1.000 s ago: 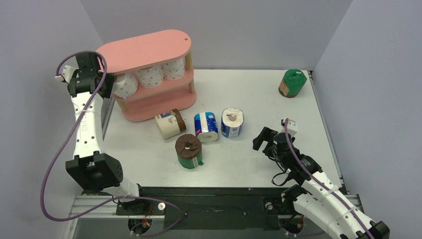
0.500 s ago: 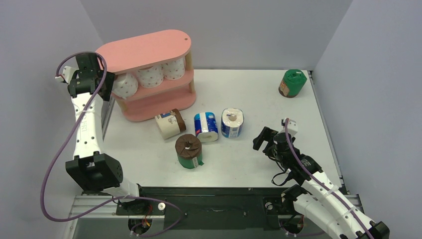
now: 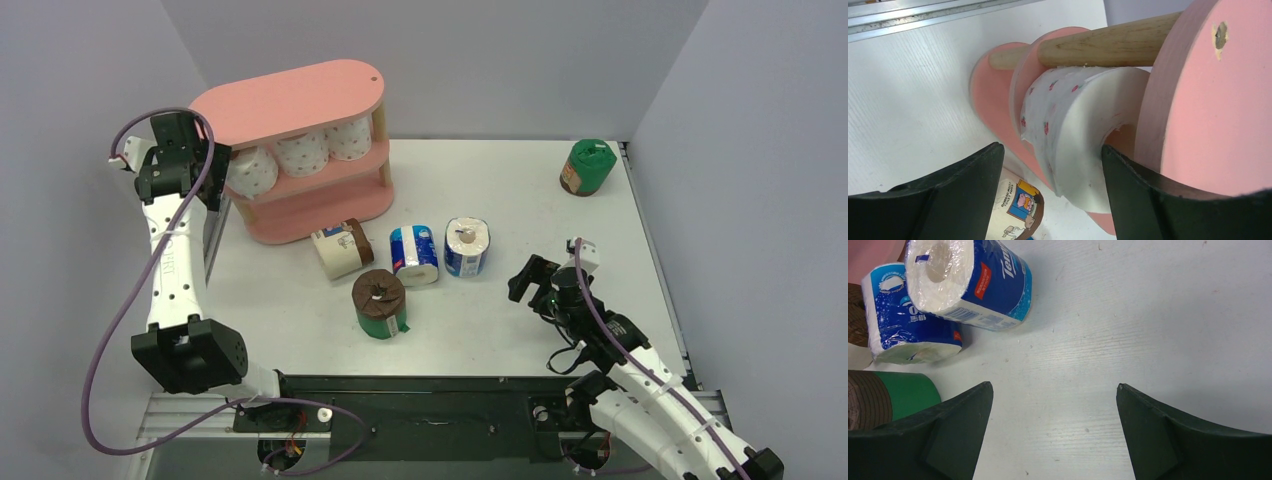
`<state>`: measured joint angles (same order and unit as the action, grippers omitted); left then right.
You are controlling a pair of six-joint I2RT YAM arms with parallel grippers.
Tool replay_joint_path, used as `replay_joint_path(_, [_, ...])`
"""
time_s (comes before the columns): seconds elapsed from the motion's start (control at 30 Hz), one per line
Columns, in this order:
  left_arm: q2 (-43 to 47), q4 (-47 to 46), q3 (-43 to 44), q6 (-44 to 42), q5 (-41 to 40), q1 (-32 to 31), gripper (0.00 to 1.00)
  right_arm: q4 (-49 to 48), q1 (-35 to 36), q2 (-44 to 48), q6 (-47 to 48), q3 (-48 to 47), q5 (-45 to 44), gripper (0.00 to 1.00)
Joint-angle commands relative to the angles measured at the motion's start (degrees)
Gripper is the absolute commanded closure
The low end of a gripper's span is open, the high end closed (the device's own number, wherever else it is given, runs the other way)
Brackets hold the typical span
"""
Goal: Place and organize the paper towels onto the shelf
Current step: Place the paper towel on the shelf.
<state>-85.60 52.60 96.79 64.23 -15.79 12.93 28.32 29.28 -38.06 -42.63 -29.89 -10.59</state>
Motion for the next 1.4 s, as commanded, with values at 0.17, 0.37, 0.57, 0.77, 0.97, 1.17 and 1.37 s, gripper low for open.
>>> replay_joint_path(0.17, [4.2,-4.5,-0.2,0.7,0.3,0.3,0.27,-0.8,-0.3,1.7,0.4,-1.3,0.0,0.11])
replay_joint_path(0.37, [5.2,-4.6,-0.3,0.6,0.4,0.3,0.26,-0.7,-0.3,1.8,0.5,-1.5,0.1,0.11])
replay_joint_path(0.57, [7.8,-4.7,-0.8,0.3,1.2,0.1,0.26,-0.5,-0.4,2.0,0.5,-1.5,0.3,0.11])
replay_joint_path(0.77, [13.9,-6.2,-5.2,-1.3,0.3,-1.0,0.26,-0.4,-0.4,2.1,0.9,-1.4,0.2,0.11])
replay_joint_path(0.97, [20.9,-9.1,-13.9,-7.6,-3.3,-6.2,0.26,-1.1,-0.3,1.2,1.4,-0.7,0.5,0.11])
replay_joint_path(1.17, [30.9,-28.0,-30.9,-21.7,-1.0,-9.6,0.12,-1.7,-0.4,0.1,2.1,-0.5,1.6,0.12])
replay_joint_path(1.37, [36.5,-40.6,-43.7,-29.8,2.4,-9.6,0.05,-2.2,-0.3,-0.8,2.5,-0.5,2.4,0.12])
